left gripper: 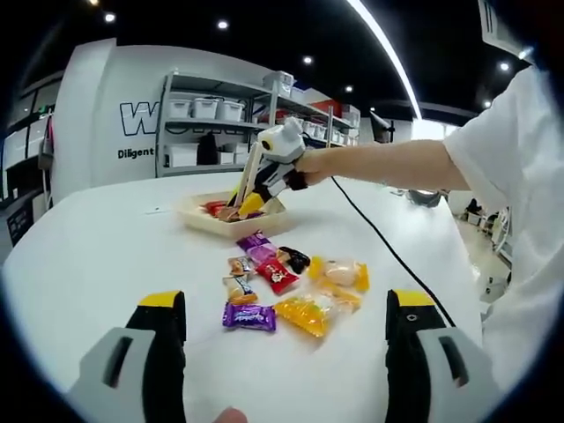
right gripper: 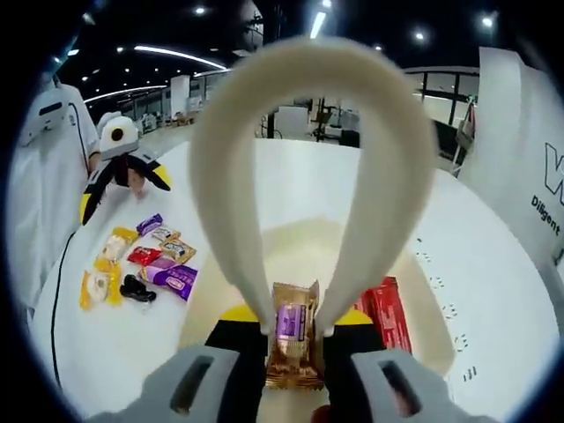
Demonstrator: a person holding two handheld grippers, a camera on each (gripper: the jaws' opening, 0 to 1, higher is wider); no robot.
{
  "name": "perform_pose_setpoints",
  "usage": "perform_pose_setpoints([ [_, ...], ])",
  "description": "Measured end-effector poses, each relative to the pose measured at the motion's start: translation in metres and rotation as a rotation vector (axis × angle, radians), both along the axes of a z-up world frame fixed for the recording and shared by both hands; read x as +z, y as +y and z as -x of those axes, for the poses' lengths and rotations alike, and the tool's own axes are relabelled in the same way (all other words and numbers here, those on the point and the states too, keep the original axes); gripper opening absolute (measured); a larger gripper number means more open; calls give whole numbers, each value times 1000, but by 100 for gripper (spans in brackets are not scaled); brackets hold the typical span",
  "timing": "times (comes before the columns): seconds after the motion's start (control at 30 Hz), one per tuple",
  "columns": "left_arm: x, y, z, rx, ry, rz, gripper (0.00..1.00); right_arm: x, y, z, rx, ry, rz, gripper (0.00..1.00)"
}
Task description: Place the target food into the container with the food tongs after gripping and lifting it, then release it inside without dropping or visibly crushing the food.
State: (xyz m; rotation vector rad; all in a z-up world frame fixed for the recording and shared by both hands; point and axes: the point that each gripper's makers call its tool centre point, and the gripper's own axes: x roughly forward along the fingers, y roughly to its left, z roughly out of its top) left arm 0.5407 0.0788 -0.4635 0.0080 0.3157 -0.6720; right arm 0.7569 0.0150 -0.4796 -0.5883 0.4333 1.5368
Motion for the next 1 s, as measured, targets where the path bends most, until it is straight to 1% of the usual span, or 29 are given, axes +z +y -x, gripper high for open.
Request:
perform_pose_setpoints([
  [0.07, 0, 0, 0, -1, 1, 0, 92, -2, -1, -1, 9, -13, 8, 19],
  [0.27, 0, -2, 0, -5, 3, -4, 92, -1, -3, -5, 3, -17, 4, 20],
  [0.47, 1, -3, -1, -7, 2, -7, 92, 5, -3, -3, 8, -26, -1, 20],
  [0.67, 1, -3, 0, -8, 2, -9, 92, 4, -5, -5, 12, -46, 9, 20],
  [0.8, 0, -3, 0, -6, 3, -12, 92, 5, -6, -5, 11, -47, 7, 20],
  [0.9, 0, -3, 1, -6, 4, -10, 91, 7, -5, -3, 12, -43, 1, 21],
  [1.0, 1, -3, 1, -7, 3, -11, 91, 11, -5, -4, 14, -52, -1, 21],
])
